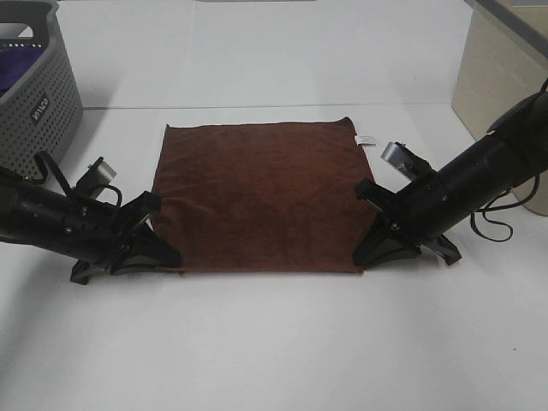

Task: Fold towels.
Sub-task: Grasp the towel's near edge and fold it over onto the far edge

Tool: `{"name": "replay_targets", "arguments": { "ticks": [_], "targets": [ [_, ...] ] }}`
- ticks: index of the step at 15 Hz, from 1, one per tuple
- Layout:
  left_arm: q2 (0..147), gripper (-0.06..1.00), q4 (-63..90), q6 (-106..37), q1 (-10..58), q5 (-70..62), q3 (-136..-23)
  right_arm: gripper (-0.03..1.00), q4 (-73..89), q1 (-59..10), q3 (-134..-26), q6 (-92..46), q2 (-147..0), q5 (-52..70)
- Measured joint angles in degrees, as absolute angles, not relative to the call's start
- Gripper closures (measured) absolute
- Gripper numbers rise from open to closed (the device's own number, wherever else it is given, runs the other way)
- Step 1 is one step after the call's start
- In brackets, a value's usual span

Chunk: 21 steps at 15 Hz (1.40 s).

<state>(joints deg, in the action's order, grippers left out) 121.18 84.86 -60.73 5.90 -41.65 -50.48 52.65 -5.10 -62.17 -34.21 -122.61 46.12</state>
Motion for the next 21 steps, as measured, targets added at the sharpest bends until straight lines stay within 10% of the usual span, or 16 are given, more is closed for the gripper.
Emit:
{"name": "replay_targets", "arguments": {
  "ticks": [12, 21],
  "targets": [
    [109.5, 0.93, 56.3, -30.5, 10.0, -43.0, -48.9, 0.94, 43.9, -5.8, -52.7, -24.1, -110.4, 51.8],
    [113.1, 0.93, 51.3, -27.5, 10.0, -33.7, -71.3, 0.94, 36.4, -6.0, -88.6, -18.2, -120.2, 55.0]
  ]
}}
